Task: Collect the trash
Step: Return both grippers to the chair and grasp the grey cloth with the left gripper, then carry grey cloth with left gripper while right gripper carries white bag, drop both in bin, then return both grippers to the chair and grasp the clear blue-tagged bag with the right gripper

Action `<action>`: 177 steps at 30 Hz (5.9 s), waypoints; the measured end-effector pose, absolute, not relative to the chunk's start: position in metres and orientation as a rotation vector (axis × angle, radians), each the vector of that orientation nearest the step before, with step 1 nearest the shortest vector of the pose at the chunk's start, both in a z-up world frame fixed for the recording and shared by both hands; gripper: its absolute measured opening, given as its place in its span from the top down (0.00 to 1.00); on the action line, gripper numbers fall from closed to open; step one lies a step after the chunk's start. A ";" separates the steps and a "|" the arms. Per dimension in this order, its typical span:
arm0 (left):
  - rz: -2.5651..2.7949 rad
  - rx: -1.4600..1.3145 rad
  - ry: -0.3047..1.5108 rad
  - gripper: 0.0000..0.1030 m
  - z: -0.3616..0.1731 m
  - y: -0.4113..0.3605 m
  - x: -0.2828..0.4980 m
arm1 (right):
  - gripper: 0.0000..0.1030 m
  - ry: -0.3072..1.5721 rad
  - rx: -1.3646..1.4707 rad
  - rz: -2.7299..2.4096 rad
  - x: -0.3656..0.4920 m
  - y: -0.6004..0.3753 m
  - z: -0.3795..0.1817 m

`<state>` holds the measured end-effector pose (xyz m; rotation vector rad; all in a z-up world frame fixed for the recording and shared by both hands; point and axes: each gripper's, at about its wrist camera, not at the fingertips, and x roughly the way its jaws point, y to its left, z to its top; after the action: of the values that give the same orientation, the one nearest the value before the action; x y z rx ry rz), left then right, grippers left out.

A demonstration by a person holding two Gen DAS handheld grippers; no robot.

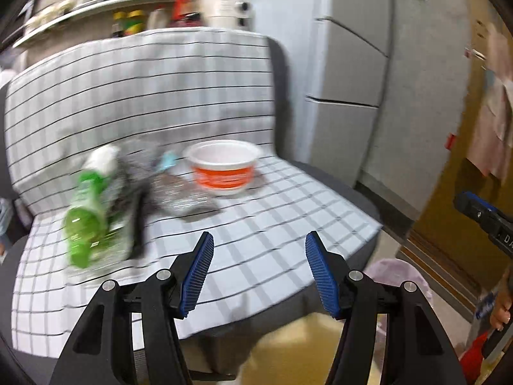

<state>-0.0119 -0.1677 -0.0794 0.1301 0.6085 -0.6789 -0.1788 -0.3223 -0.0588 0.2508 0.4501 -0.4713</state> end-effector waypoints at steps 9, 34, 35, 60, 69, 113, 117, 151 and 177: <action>-0.429 0.078 0.636 0.41 -0.086 -0.088 0.051 | 0.55 0.517 0.167 -0.237 -0.069 -0.281 -0.063; -0.217 -0.029 0.673 0.41 -0.096 0.027 0.146 | 0.58 0.612 -0.315 0.012 0.214 -0.114 -0.076; -0.218 -0.033 0.678 0.41 -0.097 0.027 0.146 | 0.70 0.606 -0.309 0.008 0.213 -0.114 -0.073; -0.447 0.054 0.648 0.41 -0.076 -0.103 0.146 | 0.98 0.355 0.054 -0.130 -0.008 -0.262 -0.014; -0.430 0.161 0.766 0.43 -0.100 -0.151 0.200 | 0.98 0.380 0.107 -0.132 -0.009 -0.285 -0.039; -1.180 0.010 0.466 0.91 -0.049 -0.272 -0.096 | 0.98 0.478 0.375 -0.823 -0.297 -0.395 -0.106; -1.195 0.044 0.517 0.91 -0.067 -0.288 -0.102 | 0.98 0.518 0.456 -0.885 -0.303 -0.417 -0.137; -1.414 0.276 0.611 0.74 -0.114 -0.422 -0.170 | 0.71 0.371 0.439 -1.071 -0.374 -0.440 -0.111; -1.031 0.213 0.624 0.48 -0.102 -0.258 -0.073 | 0.61 0.382 0.335 -0.715 -0.246 -0.377 -0.068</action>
<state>-0.0732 -0.2577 -0.1015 0.2131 0.6243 -1.0309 -0.2457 -0.3772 -0.0682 0.3353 0.3818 -0.7148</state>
